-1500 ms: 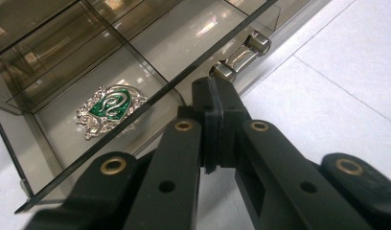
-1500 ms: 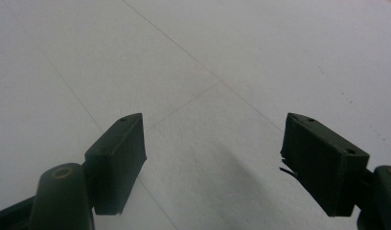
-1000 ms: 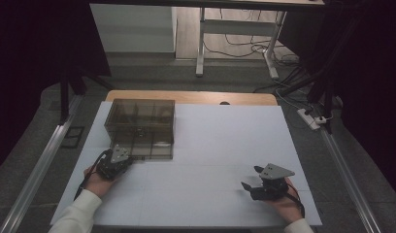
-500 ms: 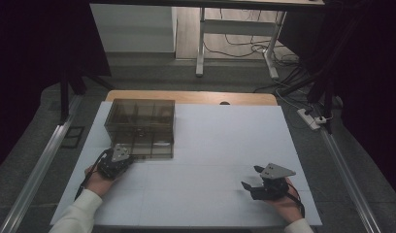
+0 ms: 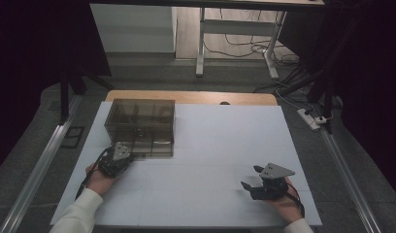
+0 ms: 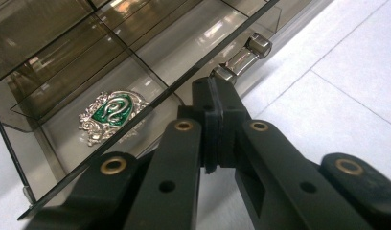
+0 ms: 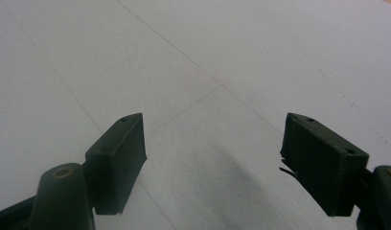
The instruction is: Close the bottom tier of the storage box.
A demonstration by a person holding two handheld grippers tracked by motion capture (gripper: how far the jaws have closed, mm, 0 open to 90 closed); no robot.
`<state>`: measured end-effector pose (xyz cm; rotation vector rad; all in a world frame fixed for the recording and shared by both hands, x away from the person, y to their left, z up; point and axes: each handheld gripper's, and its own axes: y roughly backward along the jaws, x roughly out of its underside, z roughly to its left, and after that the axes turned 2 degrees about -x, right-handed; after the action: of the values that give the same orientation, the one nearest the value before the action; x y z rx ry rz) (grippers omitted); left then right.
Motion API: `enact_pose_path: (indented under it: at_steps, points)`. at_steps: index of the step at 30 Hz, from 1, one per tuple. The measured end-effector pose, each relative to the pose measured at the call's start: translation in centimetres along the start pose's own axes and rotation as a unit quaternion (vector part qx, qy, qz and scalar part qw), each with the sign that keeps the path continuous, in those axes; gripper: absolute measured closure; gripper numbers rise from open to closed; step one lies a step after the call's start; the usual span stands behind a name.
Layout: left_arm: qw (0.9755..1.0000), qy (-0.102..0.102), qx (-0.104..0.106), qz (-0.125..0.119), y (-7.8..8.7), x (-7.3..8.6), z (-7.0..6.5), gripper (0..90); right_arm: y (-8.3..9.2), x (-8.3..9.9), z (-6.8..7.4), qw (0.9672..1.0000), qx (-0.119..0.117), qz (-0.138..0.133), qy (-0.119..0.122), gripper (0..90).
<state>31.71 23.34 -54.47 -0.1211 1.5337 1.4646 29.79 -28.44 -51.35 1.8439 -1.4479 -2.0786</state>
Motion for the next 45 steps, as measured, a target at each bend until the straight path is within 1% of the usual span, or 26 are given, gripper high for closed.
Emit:
enact_pose_path:
  at_steps: [5,16,26,33,45]
  points:
    - [1.0000,0.003,-0.002,-0.005,-0.2,-0.2,0.3,88.3,-0.1,0.0,0.0,1.0000,-0.001,0.000,0.000,23.1]
    - [0.9999,0.000,-0.009,-0.007,-0.5,-0.4,0.5,88.3,-0.2,0.0,0.0,1.0000,-0.001,0.003,0.000,23.2]
    - [0.9999,0.001,-0.011,-0.009,-0.6,-0.4,0.6,88.2,-0.3,0.0,0.0,1.0000,0.000,0.007,0.000,23.4]
    - [0.9998,0.012,-0.007,-0.015,-0.9,-0.4,1.2,88.2,-0.4,-0.1,0.0,1.0000,0.000,0.008,-0.001,23.4]
    - [0.9998,0.010,-0.012,-0.015,-1.6,-1.2,1.7,88.2,-0.4,0.0,0.0,1.0000,0.000,0.009,-0.002,23.4]
